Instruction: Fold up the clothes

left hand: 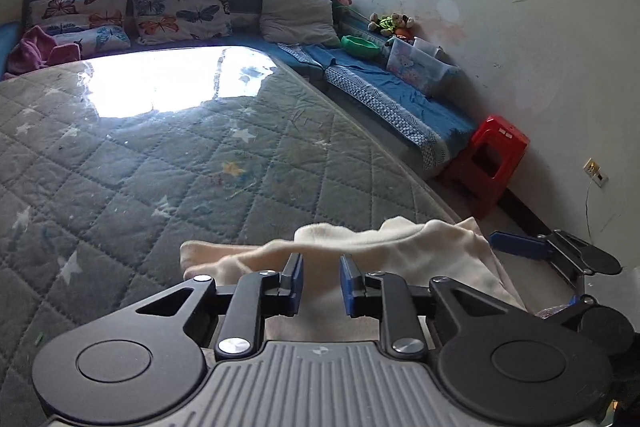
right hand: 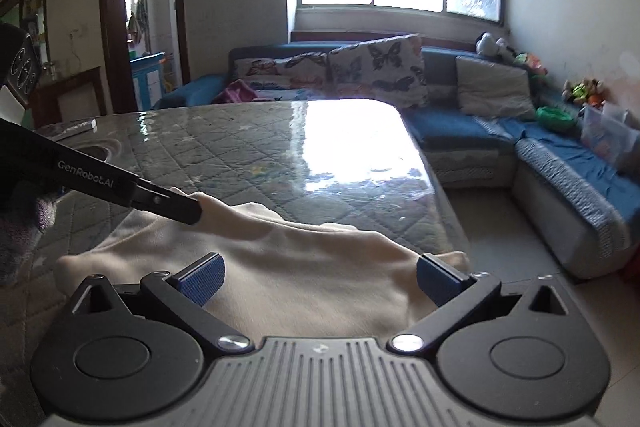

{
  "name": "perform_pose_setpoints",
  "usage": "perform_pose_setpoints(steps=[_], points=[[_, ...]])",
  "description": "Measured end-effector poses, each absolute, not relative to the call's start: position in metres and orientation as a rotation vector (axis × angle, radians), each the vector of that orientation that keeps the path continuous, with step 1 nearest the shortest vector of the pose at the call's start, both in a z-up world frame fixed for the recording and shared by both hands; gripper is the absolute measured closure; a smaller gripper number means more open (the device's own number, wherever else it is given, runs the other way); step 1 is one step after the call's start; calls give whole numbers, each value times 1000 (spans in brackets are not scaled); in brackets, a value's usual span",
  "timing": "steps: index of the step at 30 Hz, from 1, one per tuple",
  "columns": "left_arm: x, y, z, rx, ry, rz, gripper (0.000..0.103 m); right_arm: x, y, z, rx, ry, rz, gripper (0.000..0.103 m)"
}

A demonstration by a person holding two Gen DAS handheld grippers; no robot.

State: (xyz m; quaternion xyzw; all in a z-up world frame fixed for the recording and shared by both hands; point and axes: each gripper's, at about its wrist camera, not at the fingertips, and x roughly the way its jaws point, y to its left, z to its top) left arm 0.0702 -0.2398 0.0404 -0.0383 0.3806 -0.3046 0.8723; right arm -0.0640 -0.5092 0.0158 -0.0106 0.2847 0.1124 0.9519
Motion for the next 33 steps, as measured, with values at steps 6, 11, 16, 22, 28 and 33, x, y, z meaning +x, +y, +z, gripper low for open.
perform_pose_setpoints(steps=[6, 11, 16, 22, 28, 33], points=[[94, -246, 30, -100, 847, -643, 82, -41, -507, 13, -11, 639, 281, 0], [97, -244, 30, -89, 842, -653, 82, -32, -507, 14, -10, 665, 289, 0], [98, -246, 36, -89, 823, -655, 82, -22, -506, 16, -17, 684, 281, 0], [101, -250, 27, -48, 826, -643, 82, 1, -503, 9, -60, 740, 136, 0], [95, -252, 32, -12, 795, -650, 81, 3, -506, 13, -57, 739, 119, 0], [95, -259, 26, 30, 799, -634, 79, 5, -507, 14, -88, 736, 103, 0]])
